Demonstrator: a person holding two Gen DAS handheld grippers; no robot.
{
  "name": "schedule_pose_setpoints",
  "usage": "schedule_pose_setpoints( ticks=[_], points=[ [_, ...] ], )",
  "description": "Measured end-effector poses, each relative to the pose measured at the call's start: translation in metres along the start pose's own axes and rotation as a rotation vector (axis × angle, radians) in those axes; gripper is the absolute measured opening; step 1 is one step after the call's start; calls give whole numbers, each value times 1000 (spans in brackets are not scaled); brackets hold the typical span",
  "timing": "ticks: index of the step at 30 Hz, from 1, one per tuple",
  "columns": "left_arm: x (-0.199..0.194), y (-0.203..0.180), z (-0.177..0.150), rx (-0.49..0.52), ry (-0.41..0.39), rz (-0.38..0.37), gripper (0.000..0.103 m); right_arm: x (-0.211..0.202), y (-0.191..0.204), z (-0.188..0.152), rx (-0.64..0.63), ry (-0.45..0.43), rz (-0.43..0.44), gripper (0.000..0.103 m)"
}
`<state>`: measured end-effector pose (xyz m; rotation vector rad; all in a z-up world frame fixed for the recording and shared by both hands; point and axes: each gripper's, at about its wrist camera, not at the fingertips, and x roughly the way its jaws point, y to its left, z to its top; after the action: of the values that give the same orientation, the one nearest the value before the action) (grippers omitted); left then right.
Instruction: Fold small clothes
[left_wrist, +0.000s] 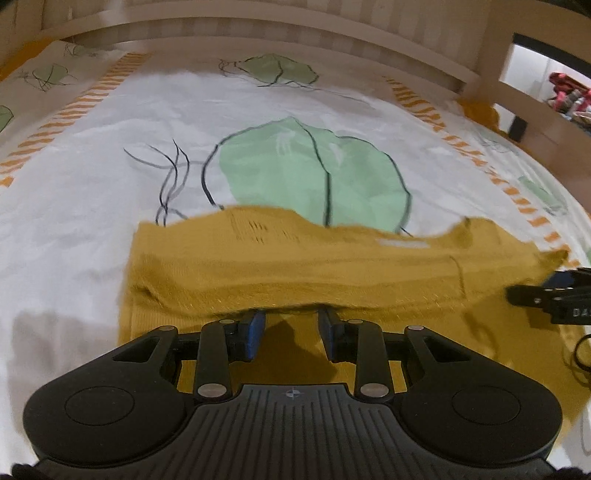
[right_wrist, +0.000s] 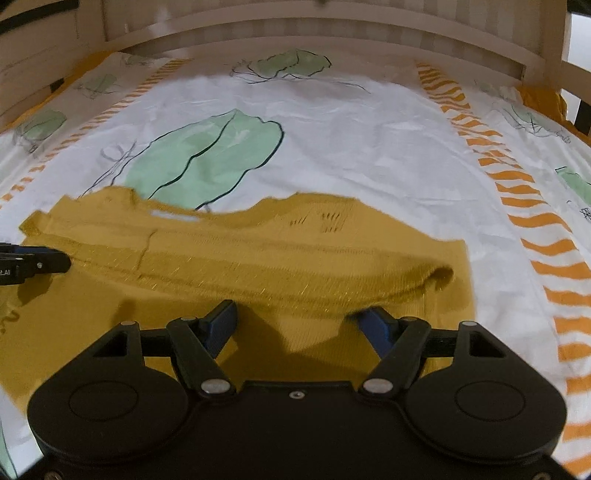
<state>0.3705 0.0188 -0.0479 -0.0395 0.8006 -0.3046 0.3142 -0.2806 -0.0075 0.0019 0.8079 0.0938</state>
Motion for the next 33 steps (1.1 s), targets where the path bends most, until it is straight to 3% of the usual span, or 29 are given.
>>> schedule_pose_setpoints(
  ticks=[7,13,18,23,27,33],
  points=[
    [20,19,31,-68,-3,44,31,24,-28,35,121,6,-22,76],
    [8,26,38,-152,-32,78,31,23,-48,37,219,-20,-28,76],
    [-14,3,19,-72,-26,19,31,0,-37,22,166,-56,-9,76],
    [-5,-17,1,-43,35,-47,31,-6,-14,7,83,-33,30,77],
    [18,-29,8,-5,31,-14,35,10,9,12,-5,-14,0,85],
    [50,-26,42,-77,23,22,35,42,17,42,4,-12,-27,86]
  ],
)
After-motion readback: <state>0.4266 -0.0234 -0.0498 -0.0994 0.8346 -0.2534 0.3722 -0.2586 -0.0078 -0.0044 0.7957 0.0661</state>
